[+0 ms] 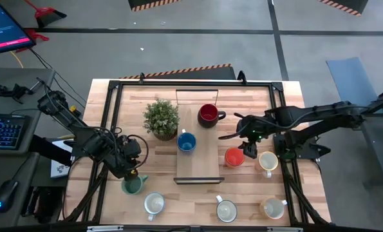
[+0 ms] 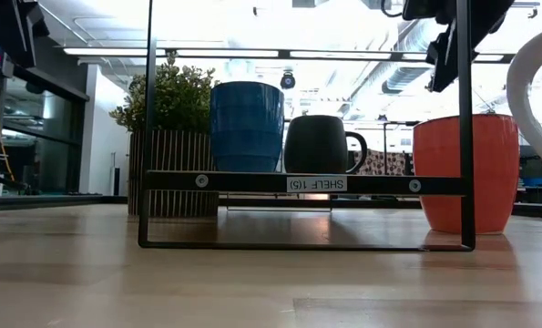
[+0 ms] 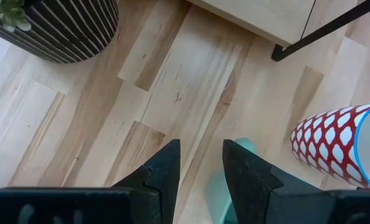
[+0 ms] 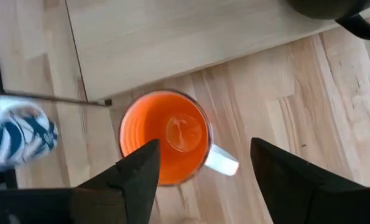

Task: Place coffee mugs
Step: Put the orange mug on the shelf

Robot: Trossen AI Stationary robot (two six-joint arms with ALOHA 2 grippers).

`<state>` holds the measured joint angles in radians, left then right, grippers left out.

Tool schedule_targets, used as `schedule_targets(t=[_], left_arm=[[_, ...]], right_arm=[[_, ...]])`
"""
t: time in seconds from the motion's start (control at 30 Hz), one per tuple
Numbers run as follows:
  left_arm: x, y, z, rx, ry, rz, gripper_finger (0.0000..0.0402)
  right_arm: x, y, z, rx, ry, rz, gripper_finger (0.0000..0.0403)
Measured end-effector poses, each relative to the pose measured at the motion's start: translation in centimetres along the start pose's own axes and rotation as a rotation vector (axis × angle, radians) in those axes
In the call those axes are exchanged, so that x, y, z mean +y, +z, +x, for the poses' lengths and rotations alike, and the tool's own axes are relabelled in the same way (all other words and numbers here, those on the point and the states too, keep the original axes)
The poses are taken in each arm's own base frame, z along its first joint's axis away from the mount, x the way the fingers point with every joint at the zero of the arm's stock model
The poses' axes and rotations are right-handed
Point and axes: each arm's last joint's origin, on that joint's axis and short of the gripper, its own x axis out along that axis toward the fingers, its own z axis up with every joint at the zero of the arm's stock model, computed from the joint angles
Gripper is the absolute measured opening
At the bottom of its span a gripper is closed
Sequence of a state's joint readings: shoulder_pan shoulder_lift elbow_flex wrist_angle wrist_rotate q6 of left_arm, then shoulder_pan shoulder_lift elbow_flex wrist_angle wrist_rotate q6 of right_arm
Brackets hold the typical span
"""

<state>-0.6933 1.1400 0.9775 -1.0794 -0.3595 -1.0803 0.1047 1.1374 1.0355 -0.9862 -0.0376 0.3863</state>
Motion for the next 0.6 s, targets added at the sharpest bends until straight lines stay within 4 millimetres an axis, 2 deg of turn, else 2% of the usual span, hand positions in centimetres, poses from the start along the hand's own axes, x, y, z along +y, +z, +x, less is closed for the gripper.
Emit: schedule_targets(t=[0.23, 0.6], left_arm=[[0.0, 0.0, 0.0, 0.006, -0.003, -0.003, 0.011], [0.0, 0.0, 0.0, 0.001, -0.001, -0.008, 0.011]], right_arm=[[0.3, 0.0, 0.8, 0.024, -0.051, 0.03, 0.0223], [0.9, 0.7, 5.1, 0.171, -0.136, -0.076, 0.0197]])
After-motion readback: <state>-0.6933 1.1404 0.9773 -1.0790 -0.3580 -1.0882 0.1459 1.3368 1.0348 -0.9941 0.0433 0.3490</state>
